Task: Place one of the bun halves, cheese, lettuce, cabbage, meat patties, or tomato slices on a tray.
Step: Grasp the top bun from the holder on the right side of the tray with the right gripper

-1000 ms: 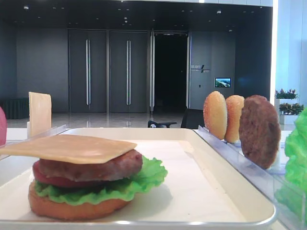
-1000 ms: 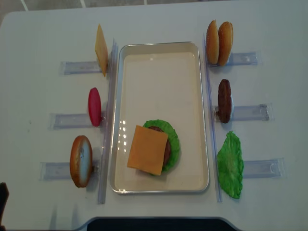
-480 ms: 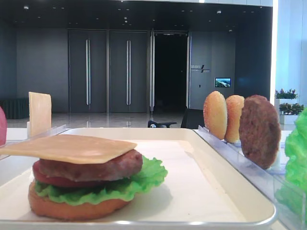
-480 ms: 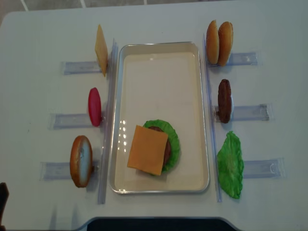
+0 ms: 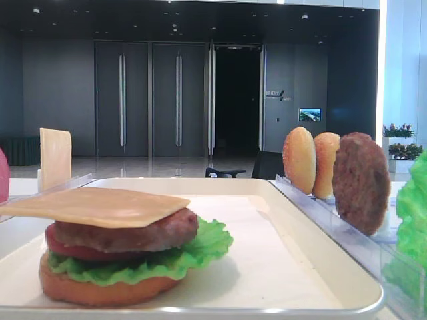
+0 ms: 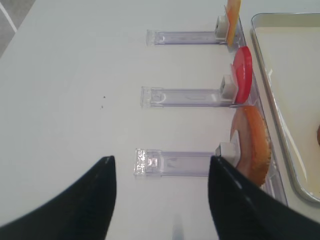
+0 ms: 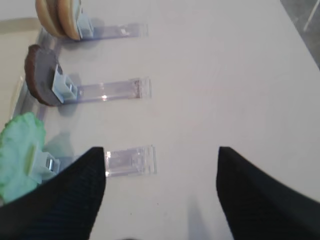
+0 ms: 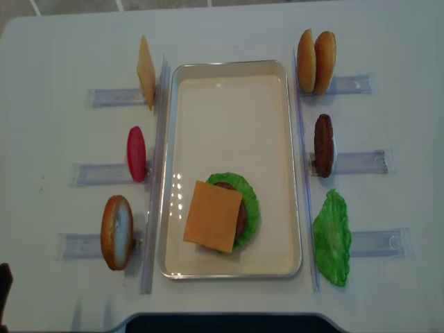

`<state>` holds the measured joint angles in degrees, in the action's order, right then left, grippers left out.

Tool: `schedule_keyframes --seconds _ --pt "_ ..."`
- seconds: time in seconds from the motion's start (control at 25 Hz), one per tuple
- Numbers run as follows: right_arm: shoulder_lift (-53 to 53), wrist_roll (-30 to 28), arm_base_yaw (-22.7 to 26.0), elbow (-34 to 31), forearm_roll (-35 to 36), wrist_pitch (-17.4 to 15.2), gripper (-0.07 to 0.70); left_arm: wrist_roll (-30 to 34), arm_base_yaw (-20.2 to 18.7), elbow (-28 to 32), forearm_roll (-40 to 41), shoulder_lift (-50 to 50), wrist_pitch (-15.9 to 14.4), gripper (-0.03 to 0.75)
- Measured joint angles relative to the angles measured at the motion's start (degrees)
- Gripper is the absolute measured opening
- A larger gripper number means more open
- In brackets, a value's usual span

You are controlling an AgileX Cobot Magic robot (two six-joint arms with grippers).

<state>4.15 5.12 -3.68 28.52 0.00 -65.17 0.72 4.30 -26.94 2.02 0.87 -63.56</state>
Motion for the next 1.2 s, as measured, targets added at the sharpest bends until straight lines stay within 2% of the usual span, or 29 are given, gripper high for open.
schedule_keyframes --seconds 0.28,0.44,0.84,1.2 --pt "19.92 -2.75 0.0 0.5 0.0 0.56 0.48 0.0 0.0 0.0 0.0 0.0 0.0 0.444" --pt "32.71 -4.35 0.0 4.41 0.0 1.42 0.48 0.0 0.0 0.0 0.0 0.0 0.0 0.444" --pt "62.32 -6.39 0.0 24.49 0.0 2.04 0.48 0.0 0.0 0.0 0.0 0.0 -0.05 0.444" --pt "80.21 -6.44 0.0 45.13 2.75 -1.92 0.48 0.0 0.0 0.0 0.0 0.0 -0.05 0.444"
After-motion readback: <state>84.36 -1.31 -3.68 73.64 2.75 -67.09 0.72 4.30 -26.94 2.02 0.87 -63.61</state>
